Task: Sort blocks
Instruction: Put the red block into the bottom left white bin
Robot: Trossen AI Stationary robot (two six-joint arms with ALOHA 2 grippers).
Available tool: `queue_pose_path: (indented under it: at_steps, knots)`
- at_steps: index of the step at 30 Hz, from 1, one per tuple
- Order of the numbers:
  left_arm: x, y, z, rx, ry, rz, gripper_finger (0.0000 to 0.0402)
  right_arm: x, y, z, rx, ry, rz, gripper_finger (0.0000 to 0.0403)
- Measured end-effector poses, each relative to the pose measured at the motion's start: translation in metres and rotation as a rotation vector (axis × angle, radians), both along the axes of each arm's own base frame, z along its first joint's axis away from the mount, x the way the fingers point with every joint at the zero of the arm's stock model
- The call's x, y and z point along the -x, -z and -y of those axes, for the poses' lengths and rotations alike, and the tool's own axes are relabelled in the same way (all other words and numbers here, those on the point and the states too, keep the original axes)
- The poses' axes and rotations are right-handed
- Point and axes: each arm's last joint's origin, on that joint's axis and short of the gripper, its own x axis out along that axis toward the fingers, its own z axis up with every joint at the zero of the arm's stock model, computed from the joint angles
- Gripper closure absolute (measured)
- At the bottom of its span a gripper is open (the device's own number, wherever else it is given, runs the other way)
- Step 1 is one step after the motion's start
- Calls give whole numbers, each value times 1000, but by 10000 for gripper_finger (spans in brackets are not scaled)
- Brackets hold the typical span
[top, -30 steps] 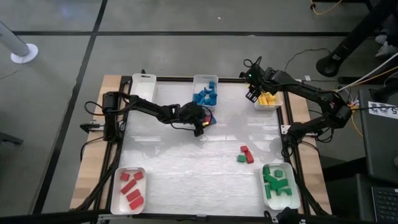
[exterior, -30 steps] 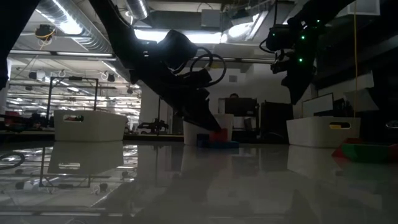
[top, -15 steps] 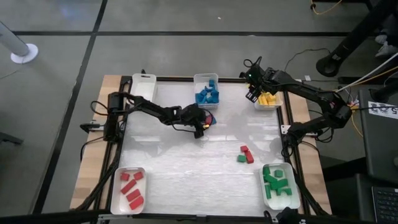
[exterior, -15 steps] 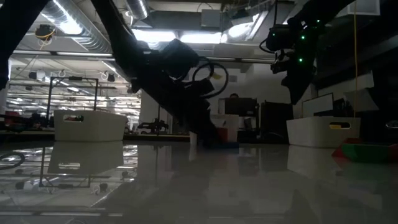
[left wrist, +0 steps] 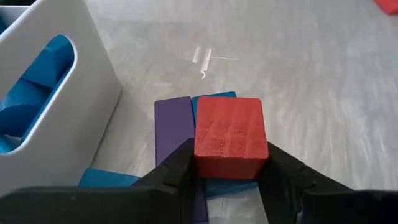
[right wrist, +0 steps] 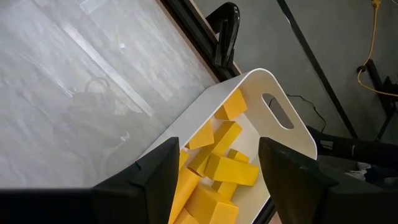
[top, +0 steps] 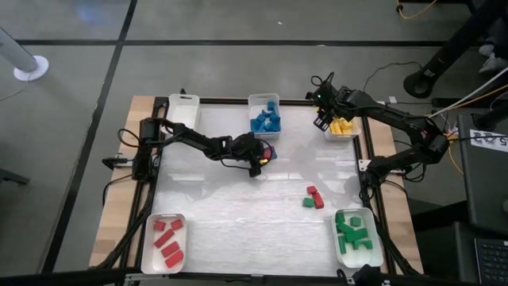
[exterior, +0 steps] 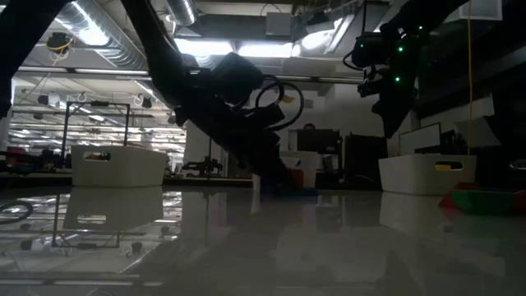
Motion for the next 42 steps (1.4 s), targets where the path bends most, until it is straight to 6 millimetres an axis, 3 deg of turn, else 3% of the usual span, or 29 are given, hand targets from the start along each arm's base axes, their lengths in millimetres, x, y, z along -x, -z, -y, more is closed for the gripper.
queue_pose_path:
  at_steps: [6,15,20,26,31,35,42]
  knots:
    - [2,-10,6,-1,12,3,282,0,0,0,-14,-7,12,182]
    - [12,-78,20,-11,37,147,279,-8,2,-8,-278,-144,240,182]
    - [41,-124,34,64,34,125,278,-20,2,-20,-475,-276,433,182]
    - [98,-162,64,288,132,-36,278,-56,15,-53,-429,-528,556,182]
    - [142,-172,103,535,200,-254,277,-81,27,-89,-334,-733,677,182]
    - [170,-170,135,641,169,-450,277,-92,32,-117,-233,-795,728,182]
    - [196,-164,182,755,85,-633,267,-104,42,-147,-123,-815,685,182]
